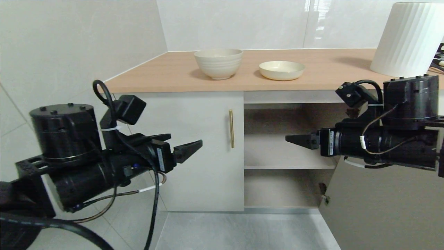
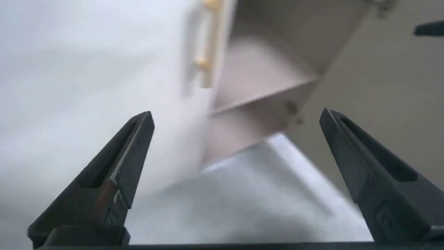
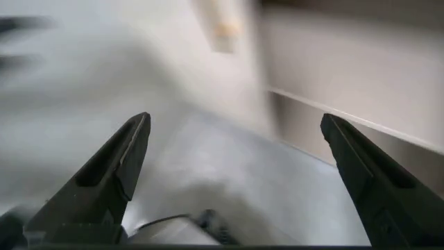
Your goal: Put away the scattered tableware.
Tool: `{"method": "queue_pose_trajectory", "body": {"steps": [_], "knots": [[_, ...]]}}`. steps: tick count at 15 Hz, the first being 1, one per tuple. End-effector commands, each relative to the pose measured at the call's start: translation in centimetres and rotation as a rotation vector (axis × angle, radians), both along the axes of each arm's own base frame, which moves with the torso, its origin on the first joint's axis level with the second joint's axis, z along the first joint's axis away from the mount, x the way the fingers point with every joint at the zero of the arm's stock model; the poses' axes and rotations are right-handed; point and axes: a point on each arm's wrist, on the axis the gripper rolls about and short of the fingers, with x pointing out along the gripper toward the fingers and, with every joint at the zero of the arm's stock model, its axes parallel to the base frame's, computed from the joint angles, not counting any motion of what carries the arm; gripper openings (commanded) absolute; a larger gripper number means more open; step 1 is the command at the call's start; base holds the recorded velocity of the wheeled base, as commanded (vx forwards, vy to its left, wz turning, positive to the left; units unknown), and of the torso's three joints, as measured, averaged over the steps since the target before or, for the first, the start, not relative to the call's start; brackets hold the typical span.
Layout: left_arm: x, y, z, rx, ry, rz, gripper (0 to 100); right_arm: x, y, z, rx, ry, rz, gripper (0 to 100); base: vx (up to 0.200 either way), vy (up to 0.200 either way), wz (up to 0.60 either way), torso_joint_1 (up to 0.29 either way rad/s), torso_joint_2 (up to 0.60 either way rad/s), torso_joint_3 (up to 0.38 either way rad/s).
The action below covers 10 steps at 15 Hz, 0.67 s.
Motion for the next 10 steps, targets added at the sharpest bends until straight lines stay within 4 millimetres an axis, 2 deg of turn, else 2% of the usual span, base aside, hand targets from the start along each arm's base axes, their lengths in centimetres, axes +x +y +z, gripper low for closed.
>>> {"method": "queue_pose_trajectory", "body": {"steps": [1,3,10], "knots": [[-1.4,2.3,2.9,-0.016,-0.052,0.063,100,0.7,1.1,-1.2,-0.05,0.038,-0.04,100,0.0,0.0,0.0,0.0,0.0,0.0],[-2.0,3.4,3.9,0.017,0.036,0.101,100,-1.0,0.2,-0.3,-0.103,0.068,-0.104,100,0.0,0.0,0.0,0.0,0.0,0.0],[-2.0,3.9,4.2,0.016,0.04,0.123,100,-1.8,-0.2,0.3,-0.106,0.073,-0.107,100,0.0,0.0,0.0,0.0,0.0,0.0]]}}
